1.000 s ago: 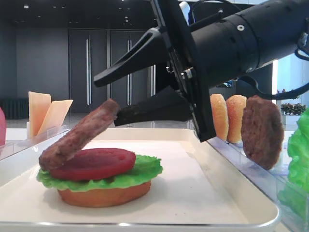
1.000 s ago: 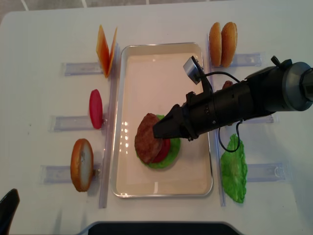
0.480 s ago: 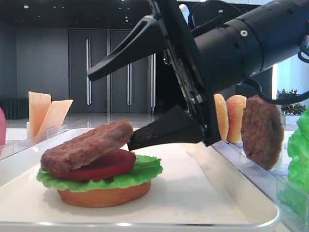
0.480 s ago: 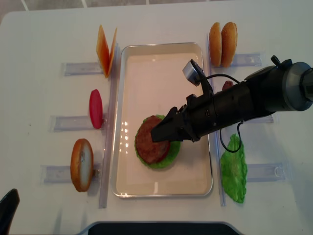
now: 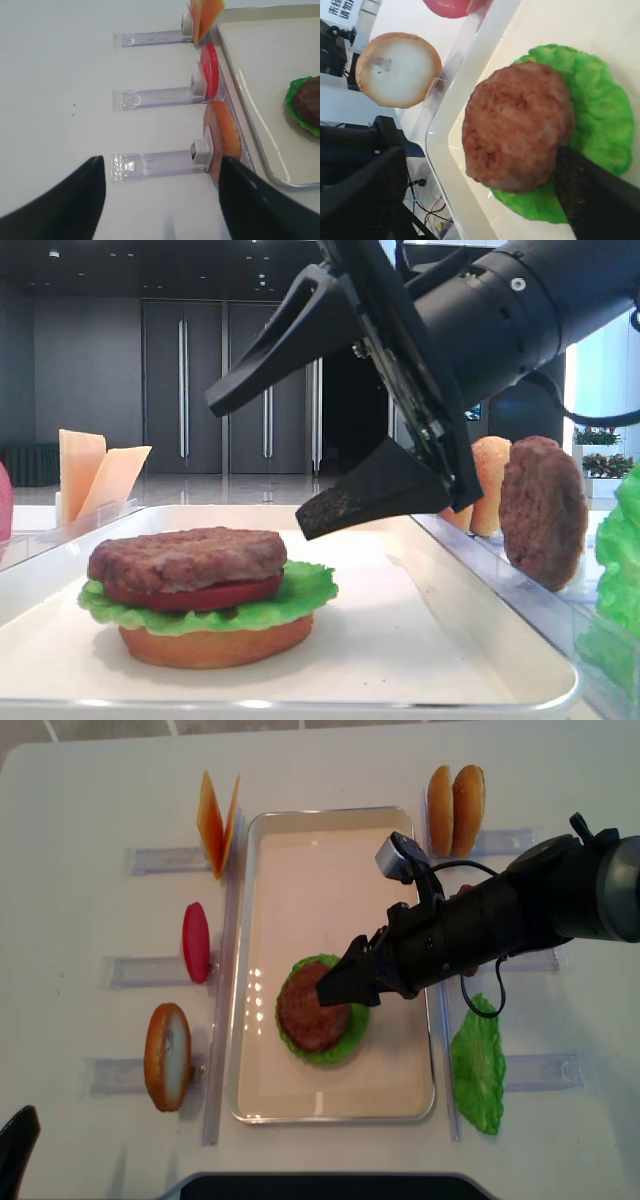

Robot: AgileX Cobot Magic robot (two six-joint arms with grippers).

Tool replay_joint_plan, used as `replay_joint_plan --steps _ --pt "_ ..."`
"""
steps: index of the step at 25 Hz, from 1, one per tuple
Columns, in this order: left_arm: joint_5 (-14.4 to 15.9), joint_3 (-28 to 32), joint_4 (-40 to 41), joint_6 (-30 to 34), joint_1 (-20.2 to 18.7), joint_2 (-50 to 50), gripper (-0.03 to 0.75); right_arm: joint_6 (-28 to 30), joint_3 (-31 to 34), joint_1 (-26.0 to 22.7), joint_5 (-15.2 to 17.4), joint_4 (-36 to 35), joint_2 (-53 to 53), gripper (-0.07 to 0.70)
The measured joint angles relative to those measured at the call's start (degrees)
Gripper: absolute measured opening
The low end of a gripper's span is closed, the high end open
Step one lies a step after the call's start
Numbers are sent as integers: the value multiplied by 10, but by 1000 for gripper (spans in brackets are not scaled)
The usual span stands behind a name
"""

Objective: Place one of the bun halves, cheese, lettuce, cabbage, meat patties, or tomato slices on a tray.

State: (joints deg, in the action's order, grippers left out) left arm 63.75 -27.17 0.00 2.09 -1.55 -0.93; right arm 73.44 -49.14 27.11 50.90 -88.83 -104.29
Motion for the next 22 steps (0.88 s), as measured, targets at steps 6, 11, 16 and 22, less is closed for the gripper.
replay_joint_plan --steps 6,11,16,22 --pt "0 0 0 0 0 0 534 -37 -6 0 -36 52 35 596" --pt "0 0 0 0 0 0 534 -104 -6 0 -74 130 81 596" --pt "0 0 0 0 0 0 534 -198 -6 0 -117 244 142 594" --pt "0 0 0 0 0 0 534 -427 -45 0 -115 505 199 594"
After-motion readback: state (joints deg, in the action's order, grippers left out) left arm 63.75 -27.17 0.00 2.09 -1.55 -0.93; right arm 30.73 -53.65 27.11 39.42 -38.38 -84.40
